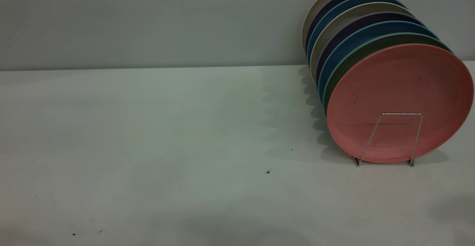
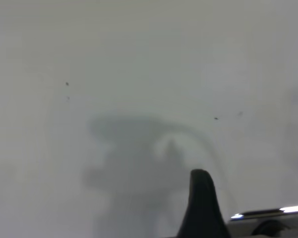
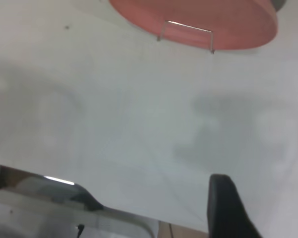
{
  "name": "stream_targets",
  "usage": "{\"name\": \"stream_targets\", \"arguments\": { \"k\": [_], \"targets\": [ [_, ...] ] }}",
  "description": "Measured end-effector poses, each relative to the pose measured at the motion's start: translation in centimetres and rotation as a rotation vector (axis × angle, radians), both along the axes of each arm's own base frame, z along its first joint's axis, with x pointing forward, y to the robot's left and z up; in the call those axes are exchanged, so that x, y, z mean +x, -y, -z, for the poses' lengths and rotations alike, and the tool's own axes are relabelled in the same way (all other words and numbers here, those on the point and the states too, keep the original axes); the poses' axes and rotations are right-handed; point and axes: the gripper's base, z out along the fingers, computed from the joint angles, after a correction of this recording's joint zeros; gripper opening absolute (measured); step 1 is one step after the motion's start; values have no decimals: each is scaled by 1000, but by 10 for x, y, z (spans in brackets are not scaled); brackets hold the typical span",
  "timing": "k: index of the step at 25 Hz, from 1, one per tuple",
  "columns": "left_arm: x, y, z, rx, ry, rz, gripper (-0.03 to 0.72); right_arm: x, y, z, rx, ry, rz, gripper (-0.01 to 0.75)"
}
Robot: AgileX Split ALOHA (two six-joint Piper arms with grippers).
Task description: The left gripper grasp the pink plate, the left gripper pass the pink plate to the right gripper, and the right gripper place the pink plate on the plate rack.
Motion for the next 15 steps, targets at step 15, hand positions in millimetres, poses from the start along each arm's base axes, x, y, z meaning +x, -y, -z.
{"name": "stream_targets", "arguments": {
  "k": [15],
  "targets": [
    [-127,9,8,-120,158,6,563,-147,0,53,33,180,24,394]
  ]
}}
